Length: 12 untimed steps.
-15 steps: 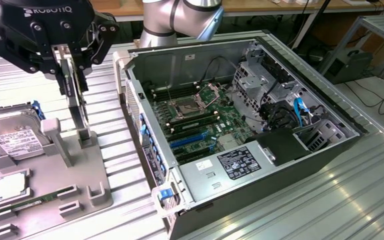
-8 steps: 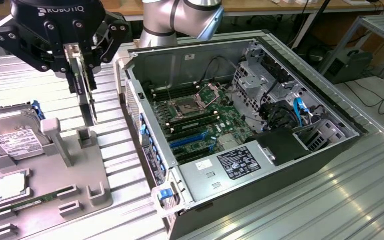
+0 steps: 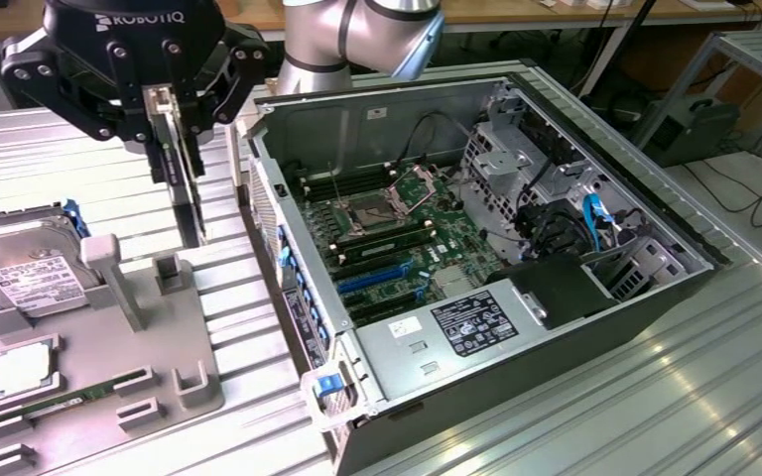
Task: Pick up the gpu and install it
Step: 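Pick up the gpu and move the gpu toward the slot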
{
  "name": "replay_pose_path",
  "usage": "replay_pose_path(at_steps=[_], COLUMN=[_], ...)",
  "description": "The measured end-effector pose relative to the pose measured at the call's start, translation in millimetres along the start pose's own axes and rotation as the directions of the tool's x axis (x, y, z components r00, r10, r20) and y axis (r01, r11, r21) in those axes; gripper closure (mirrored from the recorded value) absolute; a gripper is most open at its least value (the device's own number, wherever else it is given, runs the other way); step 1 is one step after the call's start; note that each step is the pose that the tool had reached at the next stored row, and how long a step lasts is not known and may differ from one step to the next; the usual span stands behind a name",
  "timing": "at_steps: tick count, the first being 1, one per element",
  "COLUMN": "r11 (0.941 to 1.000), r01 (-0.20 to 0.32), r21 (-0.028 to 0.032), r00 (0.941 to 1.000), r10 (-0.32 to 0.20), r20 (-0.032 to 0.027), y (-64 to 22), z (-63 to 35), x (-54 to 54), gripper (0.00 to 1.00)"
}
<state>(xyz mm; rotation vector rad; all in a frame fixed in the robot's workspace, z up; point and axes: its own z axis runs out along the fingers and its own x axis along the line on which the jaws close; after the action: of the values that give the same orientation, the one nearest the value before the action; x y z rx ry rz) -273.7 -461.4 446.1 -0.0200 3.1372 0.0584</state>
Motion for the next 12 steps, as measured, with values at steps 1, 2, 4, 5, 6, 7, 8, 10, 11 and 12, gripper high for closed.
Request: replay_pose_path(at_steps=[1, 2, 4, 5, 6, 7, 8, 10, 11, 12], r11=[1.0000, 1.0000, 1.0000, 1.0000, 1.0000, 1.0000, 1.0000, 1.0000, 1.0000, 1.0000], r01=[0.000, 0.000, 0.000, 0.000, 0.000, 0.000, 0.000, 0.000, 0.000, 0.000], r21=[0.0000, 0.0001, 0.0000, 0.0000, 0.0000, 0.0000, 0.0000, 0.0000, 0.0001, 0.0000], r00=[1.0000, 1.0000, 1.0000, 1.0000, 1.0000, 1.0000, 1.0000, 1.0000, 1.0000, 1.0000], r10=[0.000, 0.000, 0.000, 0.000, 0.000, 0.000, 0.000, 0.000, 0.000, 0.000], r20=[0.0000, -0.0001, 0.0000, 0.0000, 0.0000, -0.0001, -0.0001, 0.0000, -0.0001, 0.0000], y=[0.0, 0.0, -0.1, -0.1, -0.1, -0.1, -0.1, -0.2, -0.2, -0.2], z=[0.0, 0.0, 0.1, 0.1, 0.0, 0.0, 0.1, 0.1, 0.1, 0.1], x=[-3.7, -5.0, -7.6, -8.9, -10.4, -11.5, -12.9, -15.3, -16.5, -18.2], gripper=[0.72, 0.72, 0.72, 0.72, 0.72, 0.72, 0.72, 0.72, 0.72, 0.72])
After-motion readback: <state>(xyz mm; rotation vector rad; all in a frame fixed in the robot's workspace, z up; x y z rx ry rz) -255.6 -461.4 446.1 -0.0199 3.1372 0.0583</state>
